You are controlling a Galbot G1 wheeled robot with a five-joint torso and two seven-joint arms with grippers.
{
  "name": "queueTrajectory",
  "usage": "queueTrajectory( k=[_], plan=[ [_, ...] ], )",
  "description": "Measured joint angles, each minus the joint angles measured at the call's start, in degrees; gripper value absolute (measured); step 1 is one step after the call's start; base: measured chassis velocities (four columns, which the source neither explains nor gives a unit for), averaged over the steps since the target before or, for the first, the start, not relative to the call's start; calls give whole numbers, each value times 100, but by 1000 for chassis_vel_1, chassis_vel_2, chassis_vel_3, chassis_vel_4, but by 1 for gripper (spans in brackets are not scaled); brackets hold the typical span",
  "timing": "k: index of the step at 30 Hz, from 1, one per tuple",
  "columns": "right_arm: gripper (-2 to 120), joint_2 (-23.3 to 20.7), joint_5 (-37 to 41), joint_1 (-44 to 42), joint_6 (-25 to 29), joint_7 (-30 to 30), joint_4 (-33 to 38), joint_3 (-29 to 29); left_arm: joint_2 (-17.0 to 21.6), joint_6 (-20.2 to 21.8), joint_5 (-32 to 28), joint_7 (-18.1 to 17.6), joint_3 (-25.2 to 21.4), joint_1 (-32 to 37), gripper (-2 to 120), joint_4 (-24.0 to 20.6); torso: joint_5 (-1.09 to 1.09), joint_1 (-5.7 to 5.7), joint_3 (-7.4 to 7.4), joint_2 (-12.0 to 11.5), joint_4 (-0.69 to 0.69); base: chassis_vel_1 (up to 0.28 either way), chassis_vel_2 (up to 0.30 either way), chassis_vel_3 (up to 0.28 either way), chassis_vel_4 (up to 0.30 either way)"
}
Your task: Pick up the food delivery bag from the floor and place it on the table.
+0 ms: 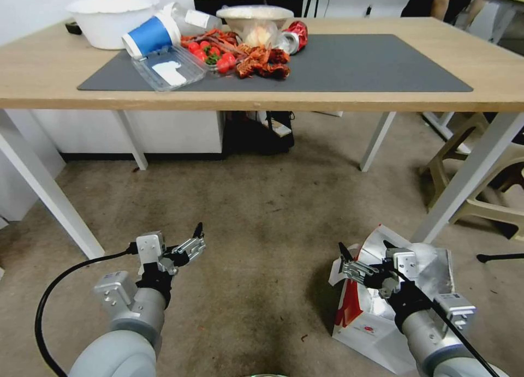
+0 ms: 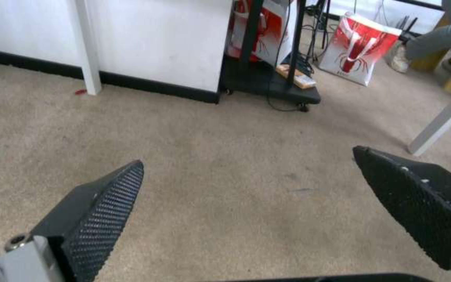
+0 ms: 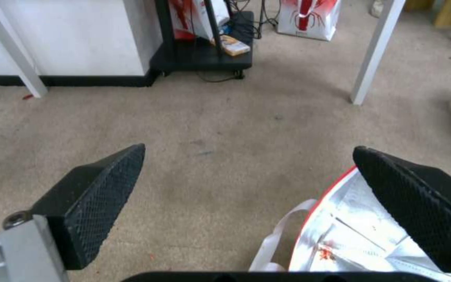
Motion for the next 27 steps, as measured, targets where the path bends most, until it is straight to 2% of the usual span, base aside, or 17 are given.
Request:
queueTrajectory(
  k=[12, 17, 24, 27],
  plan=[
    [100, -2, -2, -14, 2, 1, 21, -4, -4, 3, 0, 1, -10, 17, 100, -25, 0, -12, -179, -192, 0, 0, 0, 0, 0],
    [100, -7, -7, -20, 4, 9, 32, -6, -4, 7, 0, 2, -10, 23, 100, -39, 0, -28, -184, -269, -1, 0, 0, 0, 0],
    [100, -12, -16, -37, 9, 13, 19, -16, -12, 9, -5, -9, -11, 59, 100, -55, 0, -29, -185, -263, 0, 0, 0, 0, 0],
    [100, -18, -7, -38, 116, 34, 7, -10, 23, -322, 68, 88, -9, 62, 100, 69, -1, -28, -185, -251, -1, 0, 0, 0, 0]
  ],
)
